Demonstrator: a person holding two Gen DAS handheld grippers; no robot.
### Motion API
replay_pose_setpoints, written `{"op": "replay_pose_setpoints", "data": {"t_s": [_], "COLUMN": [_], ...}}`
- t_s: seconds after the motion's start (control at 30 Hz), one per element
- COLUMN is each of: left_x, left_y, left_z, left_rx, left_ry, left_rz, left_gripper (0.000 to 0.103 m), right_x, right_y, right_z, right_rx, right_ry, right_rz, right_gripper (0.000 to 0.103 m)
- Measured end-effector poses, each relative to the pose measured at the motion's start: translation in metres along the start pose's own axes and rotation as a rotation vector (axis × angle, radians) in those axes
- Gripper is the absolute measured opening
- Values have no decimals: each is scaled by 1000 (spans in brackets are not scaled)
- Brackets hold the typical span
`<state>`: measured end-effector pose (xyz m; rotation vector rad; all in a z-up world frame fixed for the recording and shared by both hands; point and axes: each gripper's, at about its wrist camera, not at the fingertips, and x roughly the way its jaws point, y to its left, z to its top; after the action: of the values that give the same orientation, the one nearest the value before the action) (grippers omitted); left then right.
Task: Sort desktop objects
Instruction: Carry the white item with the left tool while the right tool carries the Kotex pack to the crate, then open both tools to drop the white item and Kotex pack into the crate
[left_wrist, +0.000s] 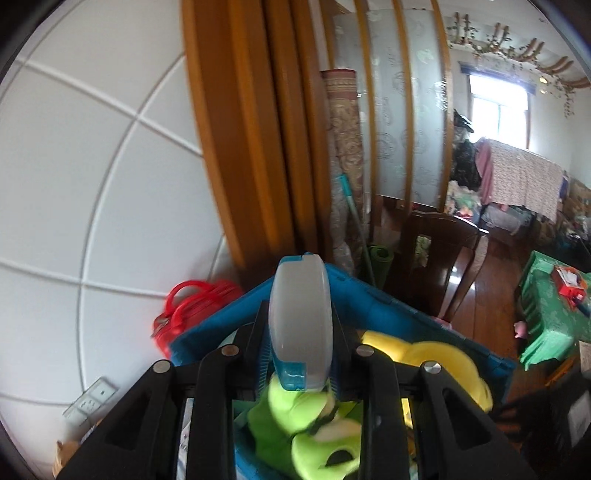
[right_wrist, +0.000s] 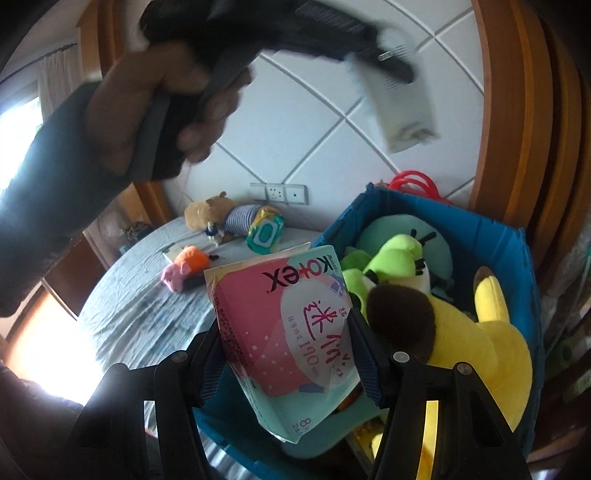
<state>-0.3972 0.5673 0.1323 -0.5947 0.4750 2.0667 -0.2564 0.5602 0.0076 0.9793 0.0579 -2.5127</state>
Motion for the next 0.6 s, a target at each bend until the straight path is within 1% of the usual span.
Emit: {"op": "replay_pose_setpoints", "data": {"t_s": [0.27, 0.37, 0.6], "left_x": [38, 44, 49], "left_y": [-27, -32, -36], "left_z": [40, 47, 58], "left_rx": [66, 82, 101], "left_ry": [21, 23, 23], "left_rz": [-54, -63, -74], "left_gripper": [25, 25, 25], "right_x": [14, 16, 18], "right_y": [-2, -9, -21], "right_z": [-11, -15, -18], "right_rx": [-30, -25, -25], "right_ry": [73, 98, 118], "right_rz": [-8, -20, -41], "right_gripper": [60, 60, 60]}}
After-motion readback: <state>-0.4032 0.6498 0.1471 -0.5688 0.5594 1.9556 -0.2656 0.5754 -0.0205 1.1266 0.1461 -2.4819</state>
